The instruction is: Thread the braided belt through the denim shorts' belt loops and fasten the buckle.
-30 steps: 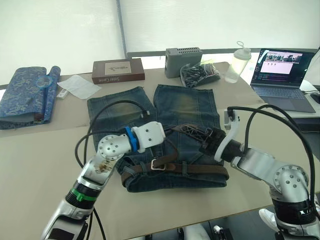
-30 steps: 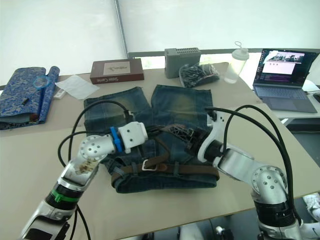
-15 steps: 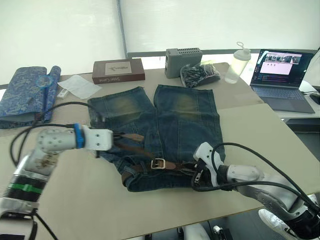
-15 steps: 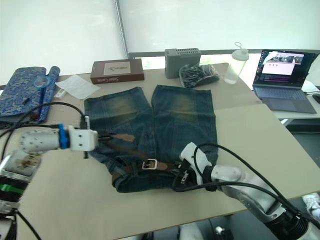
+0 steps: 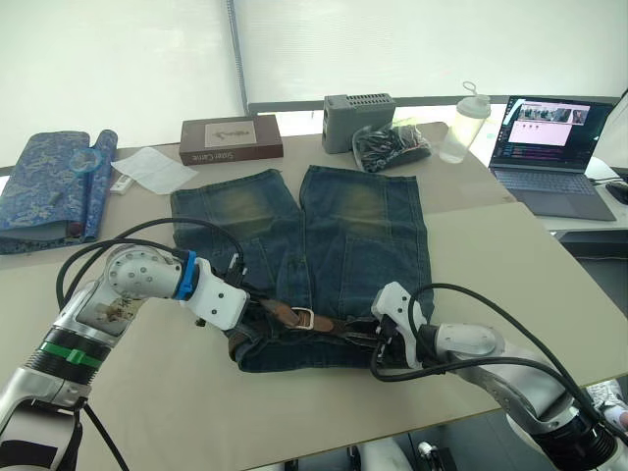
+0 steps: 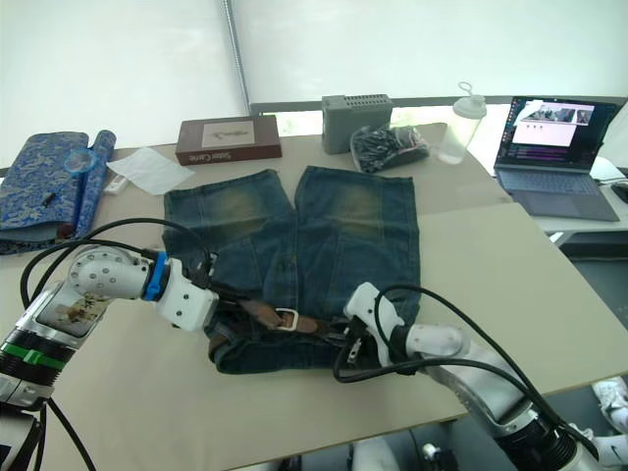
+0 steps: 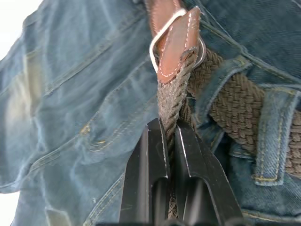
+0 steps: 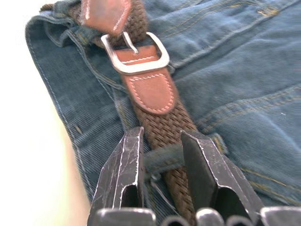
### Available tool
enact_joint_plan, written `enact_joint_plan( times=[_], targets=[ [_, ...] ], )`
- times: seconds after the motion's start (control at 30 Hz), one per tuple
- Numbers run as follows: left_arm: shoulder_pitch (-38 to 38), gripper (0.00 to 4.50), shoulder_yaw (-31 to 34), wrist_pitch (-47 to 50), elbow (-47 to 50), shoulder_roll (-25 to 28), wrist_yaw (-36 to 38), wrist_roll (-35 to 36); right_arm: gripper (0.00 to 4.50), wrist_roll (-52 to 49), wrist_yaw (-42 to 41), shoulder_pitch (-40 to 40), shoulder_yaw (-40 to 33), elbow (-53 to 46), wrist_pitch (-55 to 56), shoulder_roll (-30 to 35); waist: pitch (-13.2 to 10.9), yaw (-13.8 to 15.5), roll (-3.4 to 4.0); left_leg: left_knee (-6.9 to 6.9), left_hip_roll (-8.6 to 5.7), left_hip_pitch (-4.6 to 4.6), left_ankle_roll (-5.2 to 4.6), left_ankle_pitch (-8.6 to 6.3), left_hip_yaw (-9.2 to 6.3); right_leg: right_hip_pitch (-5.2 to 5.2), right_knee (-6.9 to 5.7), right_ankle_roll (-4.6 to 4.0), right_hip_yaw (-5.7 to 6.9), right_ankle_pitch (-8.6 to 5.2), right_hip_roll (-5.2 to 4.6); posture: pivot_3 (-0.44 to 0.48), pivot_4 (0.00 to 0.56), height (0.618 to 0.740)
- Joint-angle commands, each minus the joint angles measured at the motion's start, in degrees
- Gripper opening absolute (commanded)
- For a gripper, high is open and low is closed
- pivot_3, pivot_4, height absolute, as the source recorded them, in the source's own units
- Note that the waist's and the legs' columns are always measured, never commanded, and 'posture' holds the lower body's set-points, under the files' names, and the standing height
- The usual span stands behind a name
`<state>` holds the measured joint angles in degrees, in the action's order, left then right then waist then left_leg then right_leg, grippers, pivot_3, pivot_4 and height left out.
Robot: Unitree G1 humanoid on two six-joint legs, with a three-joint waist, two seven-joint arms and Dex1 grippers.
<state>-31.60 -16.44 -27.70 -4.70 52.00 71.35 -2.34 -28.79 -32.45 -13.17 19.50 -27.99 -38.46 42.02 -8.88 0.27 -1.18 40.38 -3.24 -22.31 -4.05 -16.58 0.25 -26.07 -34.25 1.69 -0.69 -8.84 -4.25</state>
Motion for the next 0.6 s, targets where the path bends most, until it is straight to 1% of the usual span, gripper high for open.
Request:
enact_joint_plan(
  times=[0.03, 0.07, 0.17, 0.2, 0.4, 0.57, 0.6],
  targets=[
    [-1.69, 0.00, -2.03, -2.06, 1.91, -0.59, 1.32, -2.49, 1.43, 1.92, -0.67, 0.07, -1.23, -1.59, 0.37, -0.98, 0.00, 0.09, 0.00, 0.01, 0.00, 0.01, 0.00, 0.00, 0.00, 0.01, -0.04, 0.00, 0.00, 0.00, 0.00, 0.000, 0.150, 0.740],
    [-2.00, 0.00, -2.28, -2.20, 1.97, -0.89, 1.19, -3.04, 1.43, 2.07, -0.69, 0.05, -1.38, -1.70, 0.08, -1.38, 0.00, 0.14, 0.00, 0.04, -0.01, 0.01, 0.01, 0.01, 0.00, 0.02, -0.06, 0.00, 0.00, 0.00, -0.01, 0.000, 0.150, 0.740],
    [-4.56, 0.00, -2.92, -0.22, 1.47, -2.45, -0.99, -7.64, 1.43, 2.29, -0.62, -0.08, -1.79, -2.33, -0.68, -2.64, 0.00, 0.42, -0.01, 0.21, -0.03, 0.00, -0.01, 0.01, 0.01, 0.04, -0.18, 0.00, 0.01, 0.00, 0.00, 0.000, 0.150, 0.740],
    [-5.20, 0.00, -2.82, 1.60, 1.67, -3.08, -1.52, -8.37, 1.43, 2.36, -0.77, -0.11, -1.93, -2.55, -0.61, -3.03, 0.00, 0.44, -0.01, 0.32, -0.03, -0.03, -0.02, -0.01, 0.00, 0.04, -0.24, 0.01, 0.03, 0.00, 0.01, 0.000, 0.150, 0.740],
    [-6.84, 0.00, -3.10, 5.42, 3.22, -3.28, -1.93, -12.24, 1.43, 1.90, -2.75, -0.66, -2.88, -3.25, 0.11, -5.07, 0.00, 0.29, -0.01, 0.43, -0.06, -0.02, -0.07, -0.04, 0.02, 0.04, -0.37, 0.04, 0.01, -0.03, 0.03, 0.000, 0.150, 0.740],
    [-8.03, 0.00, -3.82, 6.39, 4.49, -4.57, -2.10, -13.93, 1.43, 5.89, -3.44, -4.82, 0.28, 0.96, -0.53, -7.07, 0.00, 0.28, -0.01, 0.47, -0.09, -0.01, -0.07, -0.03, 0.03, 0.02, -0.49, 0.04, 0.00, -0.03, 0.00, 0.000, 0.150, 0.740],
    [-7.85, 0.00, -4.04, 6.28, 4.64, -4.75, -2.16, -14.25, 1.19, 6.61, -3.58, -5.54, 0.83, 1.64, -0.34, -7.54, 0.00, 0.26, -0.01, 0.48, -0.09, 0.00, -0.07, -0.03, 0.03, 0.03, -0.49, 0.04, 0.00, -0.04, 0.00, 0.000, 0.150, 0.740]
  ],
)
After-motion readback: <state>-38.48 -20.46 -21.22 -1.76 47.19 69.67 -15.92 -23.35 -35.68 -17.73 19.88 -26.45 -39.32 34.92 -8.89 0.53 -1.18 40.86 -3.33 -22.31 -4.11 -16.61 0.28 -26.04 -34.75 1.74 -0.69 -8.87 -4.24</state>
